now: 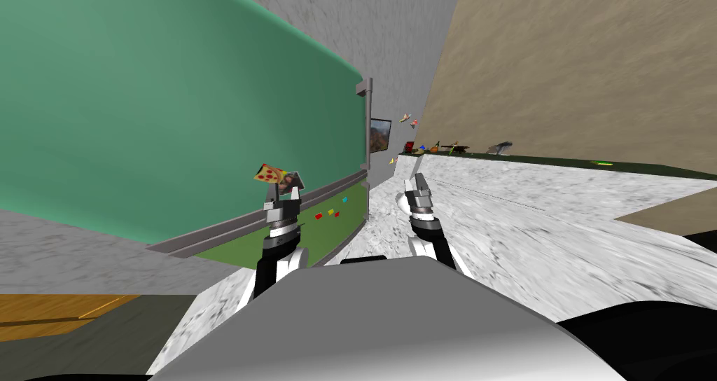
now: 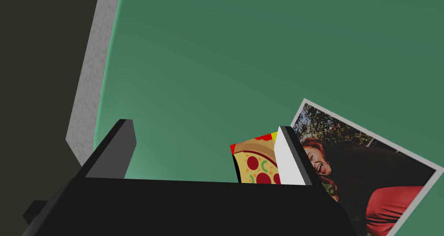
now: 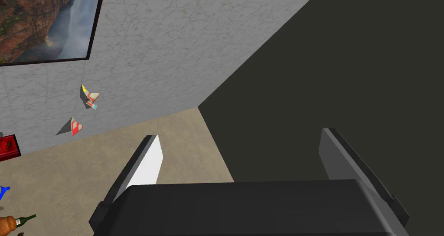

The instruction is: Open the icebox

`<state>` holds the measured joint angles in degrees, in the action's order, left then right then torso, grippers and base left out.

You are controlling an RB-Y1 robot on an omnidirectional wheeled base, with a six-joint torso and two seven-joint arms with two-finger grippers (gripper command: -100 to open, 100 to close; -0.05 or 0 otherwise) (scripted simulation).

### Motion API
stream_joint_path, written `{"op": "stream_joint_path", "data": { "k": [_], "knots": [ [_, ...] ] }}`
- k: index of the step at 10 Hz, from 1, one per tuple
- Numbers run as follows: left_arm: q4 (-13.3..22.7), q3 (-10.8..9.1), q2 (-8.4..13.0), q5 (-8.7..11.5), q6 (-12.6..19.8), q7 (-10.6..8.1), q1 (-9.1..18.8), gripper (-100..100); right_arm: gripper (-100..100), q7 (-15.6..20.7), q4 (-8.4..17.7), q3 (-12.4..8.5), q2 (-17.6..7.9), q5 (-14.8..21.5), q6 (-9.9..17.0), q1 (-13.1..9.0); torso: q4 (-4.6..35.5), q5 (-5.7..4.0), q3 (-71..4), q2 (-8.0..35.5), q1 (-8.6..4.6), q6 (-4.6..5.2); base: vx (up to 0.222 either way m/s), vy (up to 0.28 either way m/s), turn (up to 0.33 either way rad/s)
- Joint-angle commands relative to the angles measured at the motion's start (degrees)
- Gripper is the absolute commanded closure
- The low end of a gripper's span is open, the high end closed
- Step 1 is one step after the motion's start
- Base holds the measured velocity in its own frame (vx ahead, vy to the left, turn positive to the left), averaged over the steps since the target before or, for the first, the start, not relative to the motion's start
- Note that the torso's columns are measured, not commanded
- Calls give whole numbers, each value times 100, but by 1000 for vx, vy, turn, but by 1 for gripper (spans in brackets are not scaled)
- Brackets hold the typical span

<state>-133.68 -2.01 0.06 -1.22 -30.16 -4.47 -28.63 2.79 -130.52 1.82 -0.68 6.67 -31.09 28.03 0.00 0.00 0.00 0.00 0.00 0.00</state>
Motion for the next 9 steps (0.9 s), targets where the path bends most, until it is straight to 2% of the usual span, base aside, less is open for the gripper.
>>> {"op": "stream_joint_path", "data": {
  "k": [1, 9],
  "knots": [
    [0, 0, 0, 0, 0, 0, 0, 0, 0, 0, 0, 0, 0, 0, 0, 0, 235, 0, -467, 232, 0, 0, 0, 0, 0],
    [-2, 0, 0, 0, -1, 0, 0, 0, 0, 0, -2, 0, 0, 0, -1, 0, 3537, 0, -7073, 3539, 0, 0, 0, 0, 0]
  ]
}}
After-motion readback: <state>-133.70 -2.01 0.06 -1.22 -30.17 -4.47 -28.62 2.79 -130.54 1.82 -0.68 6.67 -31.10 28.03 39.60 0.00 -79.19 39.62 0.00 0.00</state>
